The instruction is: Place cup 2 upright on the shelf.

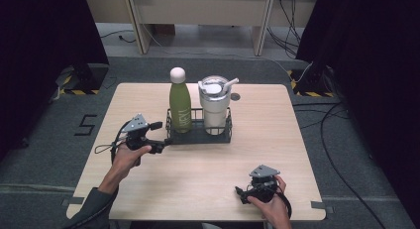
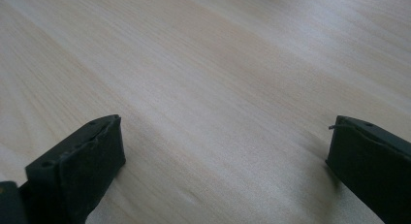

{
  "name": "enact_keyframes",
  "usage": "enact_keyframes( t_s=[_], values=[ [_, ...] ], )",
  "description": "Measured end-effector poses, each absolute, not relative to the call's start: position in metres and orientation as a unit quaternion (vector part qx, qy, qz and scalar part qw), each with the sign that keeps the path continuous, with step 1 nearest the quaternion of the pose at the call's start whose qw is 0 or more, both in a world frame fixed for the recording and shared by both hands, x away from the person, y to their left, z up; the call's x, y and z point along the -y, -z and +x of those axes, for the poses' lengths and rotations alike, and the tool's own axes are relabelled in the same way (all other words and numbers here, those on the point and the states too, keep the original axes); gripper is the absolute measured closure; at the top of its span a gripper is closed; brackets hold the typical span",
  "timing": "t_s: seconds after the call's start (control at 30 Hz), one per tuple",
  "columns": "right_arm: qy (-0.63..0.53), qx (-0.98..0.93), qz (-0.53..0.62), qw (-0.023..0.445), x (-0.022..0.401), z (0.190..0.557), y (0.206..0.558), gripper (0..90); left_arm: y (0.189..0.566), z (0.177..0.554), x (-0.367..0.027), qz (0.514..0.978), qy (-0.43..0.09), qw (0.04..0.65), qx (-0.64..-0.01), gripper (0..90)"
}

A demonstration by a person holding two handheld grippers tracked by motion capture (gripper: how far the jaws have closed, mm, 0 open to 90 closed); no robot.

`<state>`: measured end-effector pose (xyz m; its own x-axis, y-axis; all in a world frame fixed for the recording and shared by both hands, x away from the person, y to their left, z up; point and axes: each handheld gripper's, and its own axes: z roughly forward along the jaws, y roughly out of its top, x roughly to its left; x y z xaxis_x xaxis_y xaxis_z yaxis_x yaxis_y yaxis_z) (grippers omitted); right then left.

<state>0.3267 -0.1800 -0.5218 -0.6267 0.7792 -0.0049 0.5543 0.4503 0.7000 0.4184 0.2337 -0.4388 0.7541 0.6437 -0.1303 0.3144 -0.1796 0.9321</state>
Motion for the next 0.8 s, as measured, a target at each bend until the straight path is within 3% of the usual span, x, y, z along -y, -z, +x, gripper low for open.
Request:
enact_keyframes(
  t_s=[0.8],
  values=[
    [-0.34, -0.837, 0.395, 0.166, 0.18, 0.328, 0.522, 0.3, 0.473, 0.381, -0.24, 0.754, -0.138, 0.557, -0.319, 14.9]
  ],
)
